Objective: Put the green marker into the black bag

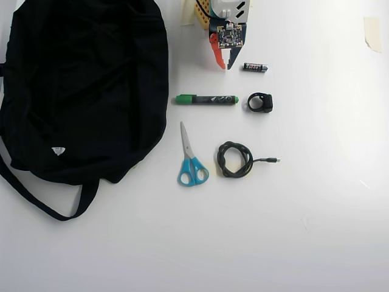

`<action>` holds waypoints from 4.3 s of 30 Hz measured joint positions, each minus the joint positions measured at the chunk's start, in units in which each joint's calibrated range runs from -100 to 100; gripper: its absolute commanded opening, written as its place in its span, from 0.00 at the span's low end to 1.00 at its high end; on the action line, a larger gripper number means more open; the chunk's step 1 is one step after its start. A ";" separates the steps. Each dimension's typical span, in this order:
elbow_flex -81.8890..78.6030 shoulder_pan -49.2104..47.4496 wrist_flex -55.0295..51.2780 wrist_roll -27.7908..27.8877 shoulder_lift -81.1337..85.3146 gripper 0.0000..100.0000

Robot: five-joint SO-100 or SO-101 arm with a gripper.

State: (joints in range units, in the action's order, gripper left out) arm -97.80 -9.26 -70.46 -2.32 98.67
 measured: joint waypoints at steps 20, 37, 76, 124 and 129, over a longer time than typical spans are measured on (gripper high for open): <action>0.00 0.00 0.00 0.00 0.00 0.02; 0.00 0.00 0.00 0.00 0.00 0.02; 0.00 -0.29 0.26 0.00 0.00 0.02; 74.69 -0.59 56.59 3.17 -76.30 0.02; 79.25 -0.37 56.59 5.32 -79.62 0.02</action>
State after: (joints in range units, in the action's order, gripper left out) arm -18.55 -9.63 -13.87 3.00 19.05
